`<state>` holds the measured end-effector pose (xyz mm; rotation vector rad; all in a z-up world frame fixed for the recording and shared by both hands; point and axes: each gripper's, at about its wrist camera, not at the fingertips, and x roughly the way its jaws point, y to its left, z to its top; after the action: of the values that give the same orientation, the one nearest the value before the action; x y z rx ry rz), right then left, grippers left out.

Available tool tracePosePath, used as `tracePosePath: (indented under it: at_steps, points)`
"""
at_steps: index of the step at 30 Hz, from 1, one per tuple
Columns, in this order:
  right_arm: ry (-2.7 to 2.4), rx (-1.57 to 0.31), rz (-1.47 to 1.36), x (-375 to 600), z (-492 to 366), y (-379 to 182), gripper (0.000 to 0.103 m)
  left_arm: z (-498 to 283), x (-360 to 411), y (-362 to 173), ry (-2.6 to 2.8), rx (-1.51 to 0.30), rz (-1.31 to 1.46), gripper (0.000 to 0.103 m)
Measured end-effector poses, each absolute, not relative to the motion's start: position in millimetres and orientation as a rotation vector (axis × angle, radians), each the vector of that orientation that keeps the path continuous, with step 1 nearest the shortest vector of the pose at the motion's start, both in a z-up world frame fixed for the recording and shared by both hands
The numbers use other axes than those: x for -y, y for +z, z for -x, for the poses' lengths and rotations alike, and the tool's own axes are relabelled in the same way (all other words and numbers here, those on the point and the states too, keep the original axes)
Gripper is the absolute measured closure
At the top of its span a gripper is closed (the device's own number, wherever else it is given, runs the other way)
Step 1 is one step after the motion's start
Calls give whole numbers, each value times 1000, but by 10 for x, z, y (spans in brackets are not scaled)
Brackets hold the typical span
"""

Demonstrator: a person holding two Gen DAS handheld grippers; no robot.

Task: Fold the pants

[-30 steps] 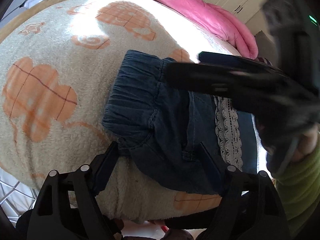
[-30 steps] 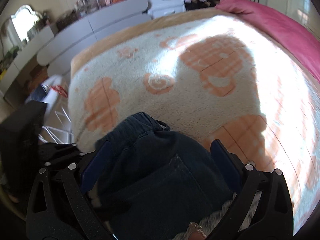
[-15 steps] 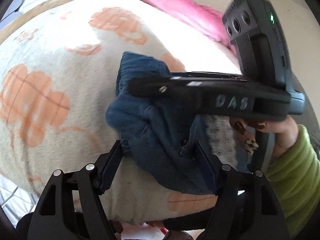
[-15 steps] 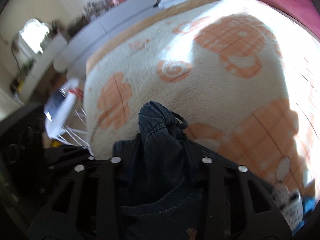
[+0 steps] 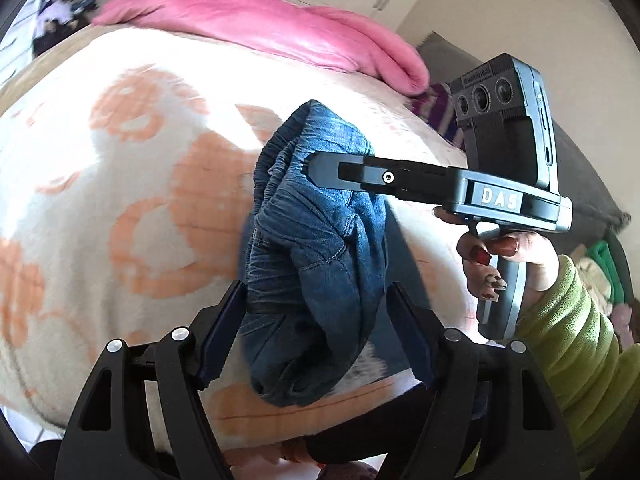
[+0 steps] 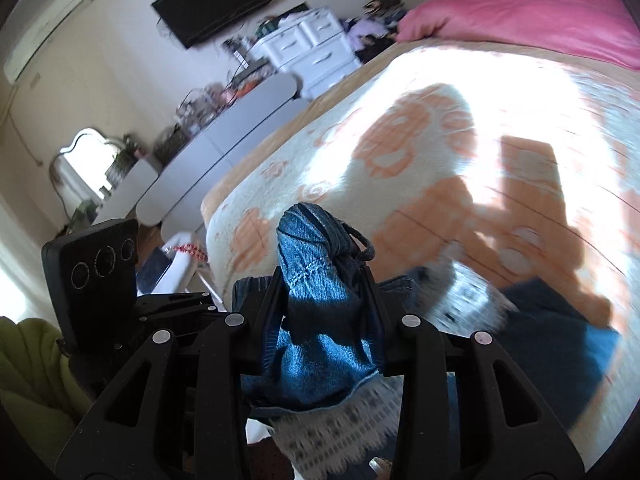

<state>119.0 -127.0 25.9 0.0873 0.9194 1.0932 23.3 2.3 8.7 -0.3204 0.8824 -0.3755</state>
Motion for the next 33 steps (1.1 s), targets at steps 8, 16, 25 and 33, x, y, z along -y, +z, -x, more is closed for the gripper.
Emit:
tracePosePath:
  at_steps: [8,16,25,33]
  points:
    - [922,-888,-243,2059,-1213,164,61,-323,594,0,-612,-954,269,30]
    - [823,-945,-98,2052,-1037,-58,57,-216,426,121,-549,-897,229,30]
    - [649,-955,115,2086,-896,-247,49,-272,240,49,-425,-934,191,24]
    - [661,-772,87,2368,-397,188,26,-435,289,142,-390,-906,140,12]
